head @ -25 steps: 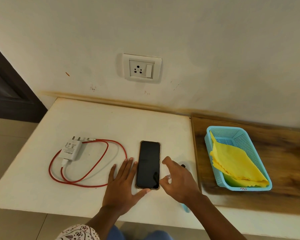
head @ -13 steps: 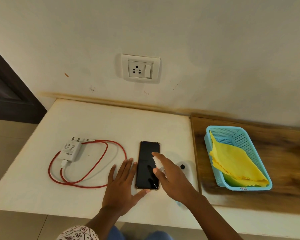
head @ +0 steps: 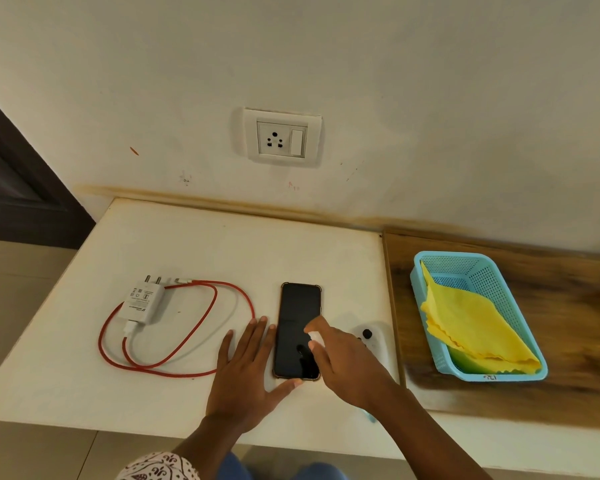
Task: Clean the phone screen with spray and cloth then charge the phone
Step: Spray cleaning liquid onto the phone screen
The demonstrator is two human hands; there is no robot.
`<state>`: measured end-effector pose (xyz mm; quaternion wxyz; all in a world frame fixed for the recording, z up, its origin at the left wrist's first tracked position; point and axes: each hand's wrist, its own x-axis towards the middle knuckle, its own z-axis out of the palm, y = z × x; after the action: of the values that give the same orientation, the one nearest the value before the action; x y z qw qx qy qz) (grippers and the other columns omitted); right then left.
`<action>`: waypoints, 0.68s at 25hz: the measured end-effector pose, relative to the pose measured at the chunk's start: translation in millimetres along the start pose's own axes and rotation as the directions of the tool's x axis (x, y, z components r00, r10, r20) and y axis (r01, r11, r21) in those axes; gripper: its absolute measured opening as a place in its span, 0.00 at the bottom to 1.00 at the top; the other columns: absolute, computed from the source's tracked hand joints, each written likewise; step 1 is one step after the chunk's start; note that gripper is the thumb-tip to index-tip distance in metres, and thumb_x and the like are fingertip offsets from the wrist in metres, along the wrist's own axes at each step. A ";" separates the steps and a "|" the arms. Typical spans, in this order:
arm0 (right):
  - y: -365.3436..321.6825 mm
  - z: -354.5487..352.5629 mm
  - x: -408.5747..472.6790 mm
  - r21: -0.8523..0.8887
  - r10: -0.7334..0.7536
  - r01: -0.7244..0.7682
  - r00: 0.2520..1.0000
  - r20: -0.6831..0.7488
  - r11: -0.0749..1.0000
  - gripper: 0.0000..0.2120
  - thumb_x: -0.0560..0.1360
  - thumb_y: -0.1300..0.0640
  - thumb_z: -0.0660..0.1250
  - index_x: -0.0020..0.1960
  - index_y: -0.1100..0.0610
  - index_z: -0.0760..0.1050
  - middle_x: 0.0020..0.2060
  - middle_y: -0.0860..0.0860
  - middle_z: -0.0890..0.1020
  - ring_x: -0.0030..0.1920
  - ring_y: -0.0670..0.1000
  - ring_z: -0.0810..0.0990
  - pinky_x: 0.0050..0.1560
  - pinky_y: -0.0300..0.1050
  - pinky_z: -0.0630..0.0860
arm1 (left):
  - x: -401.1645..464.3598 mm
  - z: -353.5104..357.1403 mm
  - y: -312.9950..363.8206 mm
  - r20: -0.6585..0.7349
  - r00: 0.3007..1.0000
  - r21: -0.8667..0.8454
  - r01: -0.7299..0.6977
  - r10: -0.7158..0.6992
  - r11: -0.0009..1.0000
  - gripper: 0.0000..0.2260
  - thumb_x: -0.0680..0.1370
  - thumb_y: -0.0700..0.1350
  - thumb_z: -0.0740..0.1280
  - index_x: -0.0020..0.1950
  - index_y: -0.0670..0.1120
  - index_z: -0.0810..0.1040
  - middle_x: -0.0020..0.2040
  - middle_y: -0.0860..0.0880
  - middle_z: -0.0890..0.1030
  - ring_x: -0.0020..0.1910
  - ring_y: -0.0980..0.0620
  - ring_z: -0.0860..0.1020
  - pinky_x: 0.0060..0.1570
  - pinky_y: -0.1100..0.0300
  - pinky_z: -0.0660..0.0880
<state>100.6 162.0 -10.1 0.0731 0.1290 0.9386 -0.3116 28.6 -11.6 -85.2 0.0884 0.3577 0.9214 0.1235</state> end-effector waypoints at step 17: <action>0.5 -61.6 52.6 -0.206 -0.025 -0.029 0.966 -0.256 0.978 0.13 0.79 0.51 0.54 0.63 0.49 0.61 0.48 0.54 0.80 0.37 0.47 0.76 0.37 0.39 0.70 | 0.0 -4.6 1.2 -0.018 1.000 -0.006 -0.003 0.003 1.000 0.40 0.71 0.73 0.51 0.74 0.47 0.62 0.75 0.47 0.62 0.73 0.46 0.60 0.71 0.50 0.44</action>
<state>46.9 209.9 27.1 -0.0360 0.1610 0.9674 -0.1922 28.1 -11.4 -80.4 0.0808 0.3577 0.9213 0.1297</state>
